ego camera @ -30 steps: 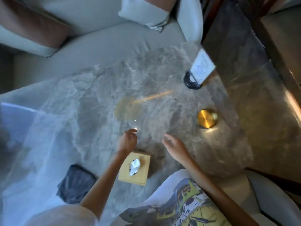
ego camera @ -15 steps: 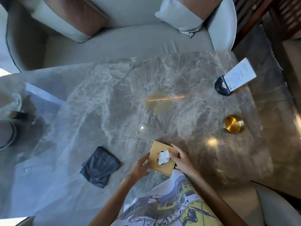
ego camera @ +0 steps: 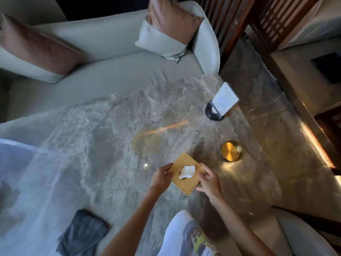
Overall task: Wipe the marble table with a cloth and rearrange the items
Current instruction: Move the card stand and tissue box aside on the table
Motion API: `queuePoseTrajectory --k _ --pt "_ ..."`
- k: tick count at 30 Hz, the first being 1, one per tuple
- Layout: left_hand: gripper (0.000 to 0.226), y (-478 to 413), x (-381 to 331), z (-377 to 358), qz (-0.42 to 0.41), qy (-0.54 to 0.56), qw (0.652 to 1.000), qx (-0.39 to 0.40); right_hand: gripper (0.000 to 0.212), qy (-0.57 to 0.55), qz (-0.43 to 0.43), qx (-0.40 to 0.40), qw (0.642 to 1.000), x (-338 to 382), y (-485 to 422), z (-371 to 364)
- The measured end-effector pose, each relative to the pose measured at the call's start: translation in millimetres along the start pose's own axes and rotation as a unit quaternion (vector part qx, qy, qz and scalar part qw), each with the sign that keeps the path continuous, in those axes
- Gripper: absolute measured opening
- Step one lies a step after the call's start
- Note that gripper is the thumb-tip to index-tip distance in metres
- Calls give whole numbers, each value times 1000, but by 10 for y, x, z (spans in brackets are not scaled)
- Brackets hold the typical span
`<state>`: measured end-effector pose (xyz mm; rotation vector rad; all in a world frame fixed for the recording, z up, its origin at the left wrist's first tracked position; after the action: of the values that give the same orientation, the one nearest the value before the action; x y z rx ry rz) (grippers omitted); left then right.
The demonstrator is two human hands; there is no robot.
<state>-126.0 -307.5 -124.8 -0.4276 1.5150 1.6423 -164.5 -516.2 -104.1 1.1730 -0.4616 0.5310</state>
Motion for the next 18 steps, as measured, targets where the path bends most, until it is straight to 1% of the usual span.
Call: queuePoseTrajectory --k 2,4,7,9,12,18 --pt "48 -321 -301 -149 -4 -25 1000 -4 42 -35 -12 -22 999 105 -224 205" --pt "48 -753 -422 -316 -15 -45 999 0 44 -73 -27 -36 996 213 -437 345" --pt "45 -1127 -766 -487 -30 -73 997 -1 43 -137 -47 -35 989 386 -716 468" --pt "43 -1209 -1094 -557 -43 -87 995 -5 41 -179 -66 -38 981 462 -862 529" --pt "48 -1418 -1425 -704 -58 -113 992 -4 39 -227 -93 -51 968 523 -1046 611" --pt "47 -1559 -1833 -1009 -73 -128 989 -1 37 -256 -120 -96 954 489 -1229 789"
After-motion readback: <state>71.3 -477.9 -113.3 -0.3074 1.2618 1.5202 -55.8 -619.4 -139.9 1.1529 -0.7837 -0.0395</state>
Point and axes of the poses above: each hand's wrist, its own y-axis away from the middle knuckle, its own z-axis out of the back of the hand, x = y × z, the point moved 8 cm from there along -y, towards the middle knuckle, and after that the axes turned 13 degrees about y, right-handed, at the moved point
